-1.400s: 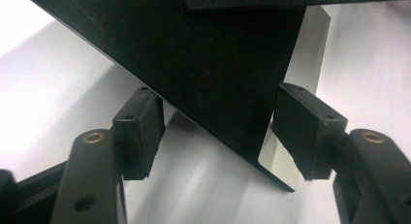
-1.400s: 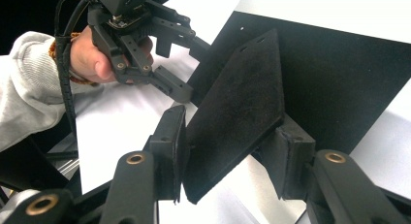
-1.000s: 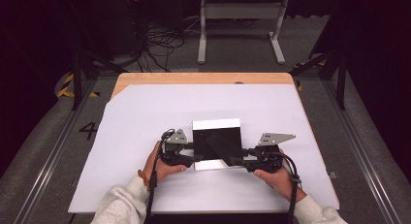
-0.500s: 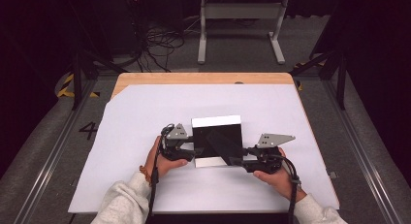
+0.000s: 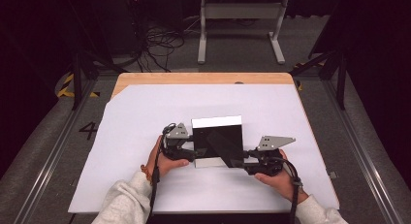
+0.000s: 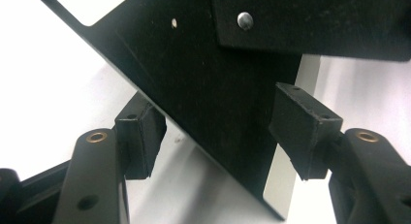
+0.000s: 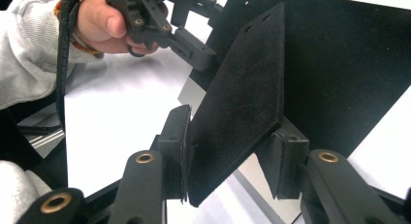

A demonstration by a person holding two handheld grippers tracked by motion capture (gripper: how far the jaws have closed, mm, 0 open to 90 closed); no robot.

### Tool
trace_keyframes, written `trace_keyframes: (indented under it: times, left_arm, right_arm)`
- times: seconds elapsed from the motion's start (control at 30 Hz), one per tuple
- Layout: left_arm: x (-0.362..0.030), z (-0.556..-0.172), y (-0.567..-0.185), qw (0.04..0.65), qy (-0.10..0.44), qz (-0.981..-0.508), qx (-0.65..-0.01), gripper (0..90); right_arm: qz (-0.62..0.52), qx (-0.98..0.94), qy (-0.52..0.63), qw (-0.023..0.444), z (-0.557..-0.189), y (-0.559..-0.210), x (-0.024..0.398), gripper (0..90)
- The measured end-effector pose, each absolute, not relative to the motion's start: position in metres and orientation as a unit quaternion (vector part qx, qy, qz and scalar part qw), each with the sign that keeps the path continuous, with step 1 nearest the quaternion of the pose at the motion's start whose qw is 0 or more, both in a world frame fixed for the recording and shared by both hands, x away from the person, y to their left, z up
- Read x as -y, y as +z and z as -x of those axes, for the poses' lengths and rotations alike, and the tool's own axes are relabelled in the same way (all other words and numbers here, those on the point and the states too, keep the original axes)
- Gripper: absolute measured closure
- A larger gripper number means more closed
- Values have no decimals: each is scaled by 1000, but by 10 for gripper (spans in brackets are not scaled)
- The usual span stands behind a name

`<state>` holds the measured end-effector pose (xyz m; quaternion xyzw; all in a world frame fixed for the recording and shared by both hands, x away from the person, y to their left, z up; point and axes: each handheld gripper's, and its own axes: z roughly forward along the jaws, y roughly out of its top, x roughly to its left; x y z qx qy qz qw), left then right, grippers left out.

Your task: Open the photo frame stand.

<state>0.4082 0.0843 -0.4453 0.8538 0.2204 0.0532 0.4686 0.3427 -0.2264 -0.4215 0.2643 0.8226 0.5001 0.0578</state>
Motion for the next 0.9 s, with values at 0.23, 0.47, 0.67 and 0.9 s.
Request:
trace_keyframes:
  times: [0.23, 0.47, 0.67, 0.9]
  left_arm:
    - [-83, -409, -440, 468, 73, -852, -222, 430]
    - [-87, -409, -434, 476, 94, -845, -228, 487]
    - [-90, -406, -429, 478, 122, -841, -223, 522]
    - [-92, -404, -426, 485, 134, -837, -217, 543]
  right_arm:
    - [-259, -826, 497, 61, -343, -423, 227, 585]
    - [-267, -827, 489, 78, -344, -425, 223, 586]
    - [-275, -828, 478, 98, -345, -428, 220, 591]
    - [-276, -830, 472, 109, -344, -429, 218, 590]
